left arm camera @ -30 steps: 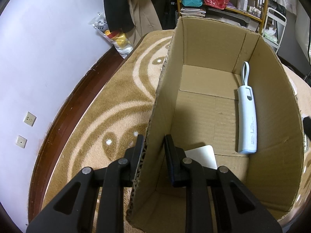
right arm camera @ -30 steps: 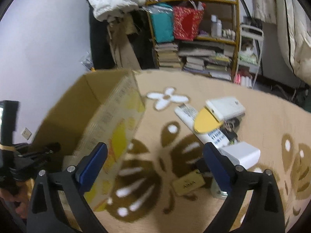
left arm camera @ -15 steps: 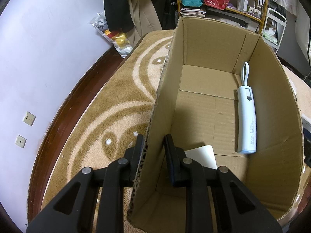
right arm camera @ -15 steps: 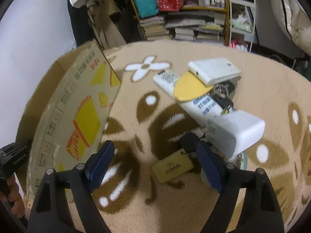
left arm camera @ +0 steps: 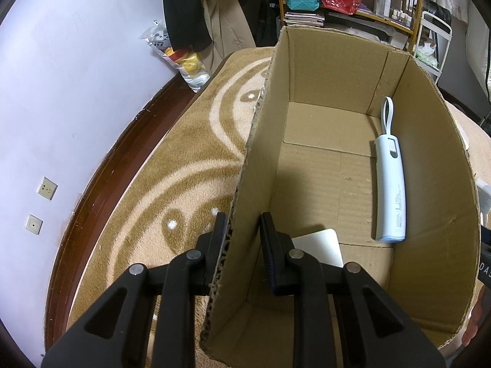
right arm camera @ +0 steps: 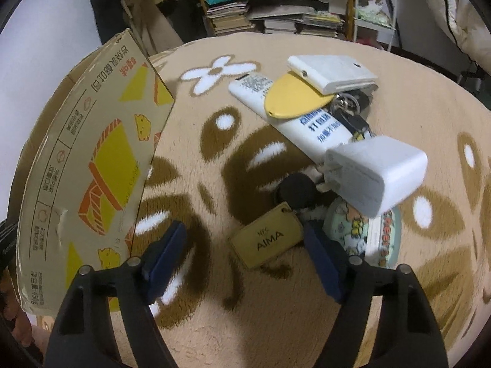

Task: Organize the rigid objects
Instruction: 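Reach back to the pile and grasp the AIMA key tag with the right tool, then carry the car key into the box and release it with the right tool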

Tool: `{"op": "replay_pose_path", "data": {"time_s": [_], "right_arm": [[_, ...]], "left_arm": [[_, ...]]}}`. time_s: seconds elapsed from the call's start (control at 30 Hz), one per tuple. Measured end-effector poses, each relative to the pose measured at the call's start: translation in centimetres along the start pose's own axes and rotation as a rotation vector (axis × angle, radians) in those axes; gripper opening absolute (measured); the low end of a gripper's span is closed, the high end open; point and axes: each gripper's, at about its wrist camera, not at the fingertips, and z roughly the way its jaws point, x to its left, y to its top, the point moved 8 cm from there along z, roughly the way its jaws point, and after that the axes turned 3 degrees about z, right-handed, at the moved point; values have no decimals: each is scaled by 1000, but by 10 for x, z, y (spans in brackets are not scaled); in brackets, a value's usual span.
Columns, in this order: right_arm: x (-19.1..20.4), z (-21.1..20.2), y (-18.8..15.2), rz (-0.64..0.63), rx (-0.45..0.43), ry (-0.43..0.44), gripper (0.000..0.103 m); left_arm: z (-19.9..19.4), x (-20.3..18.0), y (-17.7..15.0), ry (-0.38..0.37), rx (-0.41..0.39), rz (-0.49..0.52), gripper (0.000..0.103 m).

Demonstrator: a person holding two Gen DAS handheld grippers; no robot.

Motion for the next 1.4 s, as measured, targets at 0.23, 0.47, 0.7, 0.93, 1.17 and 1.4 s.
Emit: {"op": "replay_pose_path", "data": {"time_s": [0.23, 0.47, 0.7, 0.93, 1.17, 1.4], "right_arm": [[-3, 1, -9, 51, 44, 4, 79], [-12, 6, -8, 130, 51, 36, 72], [-15, 16, 3, 194, 31, 61, 72], [-18, 23, 12, 242, 20, 52, 72], [-21, 18, 21, 138, -44, -79, 30], [5, 2, 30, 55, -101, -8, 30]], "left_arm": [[0, 0, 0, 3, -1, 4, 21], [0, 0, 0, 4, -1, 1, 21], [-1, 0, 0, 1, -2, -3, 21], [-3, 2, 0, 7, -2, -2, 21], [-3, 1, 0, 10, -3, -2, 21], [-3, 1, 0, 11, -4, -2, 22]]}}
